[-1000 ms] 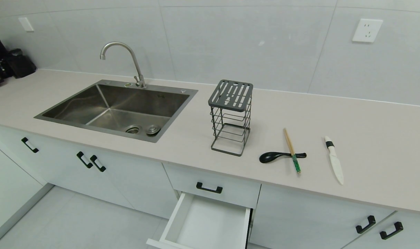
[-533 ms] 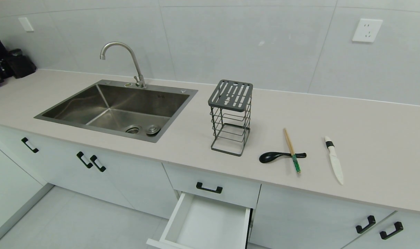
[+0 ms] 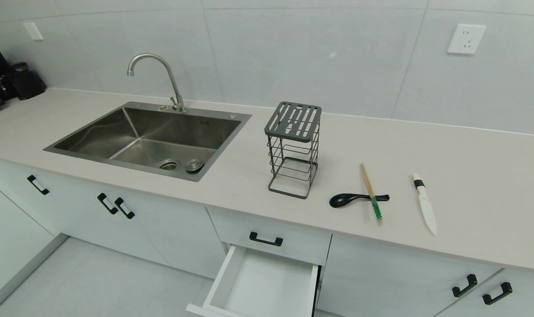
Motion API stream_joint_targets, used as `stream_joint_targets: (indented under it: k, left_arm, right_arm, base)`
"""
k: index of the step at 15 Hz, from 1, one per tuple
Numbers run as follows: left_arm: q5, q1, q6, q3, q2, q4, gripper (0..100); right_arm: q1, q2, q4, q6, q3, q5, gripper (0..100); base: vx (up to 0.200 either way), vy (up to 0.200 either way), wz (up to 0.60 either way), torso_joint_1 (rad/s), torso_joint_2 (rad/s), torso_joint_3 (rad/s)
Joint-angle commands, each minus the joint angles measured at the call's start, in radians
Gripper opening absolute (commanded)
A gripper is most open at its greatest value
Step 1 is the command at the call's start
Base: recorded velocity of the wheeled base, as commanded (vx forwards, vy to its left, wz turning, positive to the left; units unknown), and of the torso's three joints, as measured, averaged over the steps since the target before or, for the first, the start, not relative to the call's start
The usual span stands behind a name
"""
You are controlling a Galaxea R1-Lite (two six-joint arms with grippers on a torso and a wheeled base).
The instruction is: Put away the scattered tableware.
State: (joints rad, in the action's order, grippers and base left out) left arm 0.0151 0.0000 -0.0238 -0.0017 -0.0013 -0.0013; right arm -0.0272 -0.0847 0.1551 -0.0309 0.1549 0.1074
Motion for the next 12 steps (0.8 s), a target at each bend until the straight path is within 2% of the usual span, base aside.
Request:
stream_joint_targets:
  k: [1, 4, 8, 12]
  left_arm:
    - [0.0, 0.0, -0.001, 0.0, 0.001, 0.0, 100]
    - [0.0, 0.0, -0.001, 0.0, 0.001, 0.0, 100]
    - [0.0, 0.0, -0.001, 0.0, 0.001, 0.0, 100]
    - [0.0, 0.0, -0.001, 0.0, 0.001, 0.0, 100]
  right_arm:
    - [-0.057, -0.313, -0.123, 0.002, 0.236, 0.101, 100]
    - [-0.063, -0.454, -0.141, -0.001, 0.268, 0.166, 100]
    - [-0.065, -0.507, -0.157, -0.001, 0.221, 0.172, 100]
    - [-0.152, -0.73, -0.16, -0.012, 0.25, 0.167, 100]
  base:
    - [0.0, 0.0, 0.0, 0.0, 0.0, 0.0]
    - [0.0, 0.0, 0.0, 0.0, 0.0, 0.0]
    - [0.0, 0.0, 0.0, 0.0, 0.0, 0.0]
    - [0.0, 0.0, 0.0, 0.0, 0.0, 0.0]
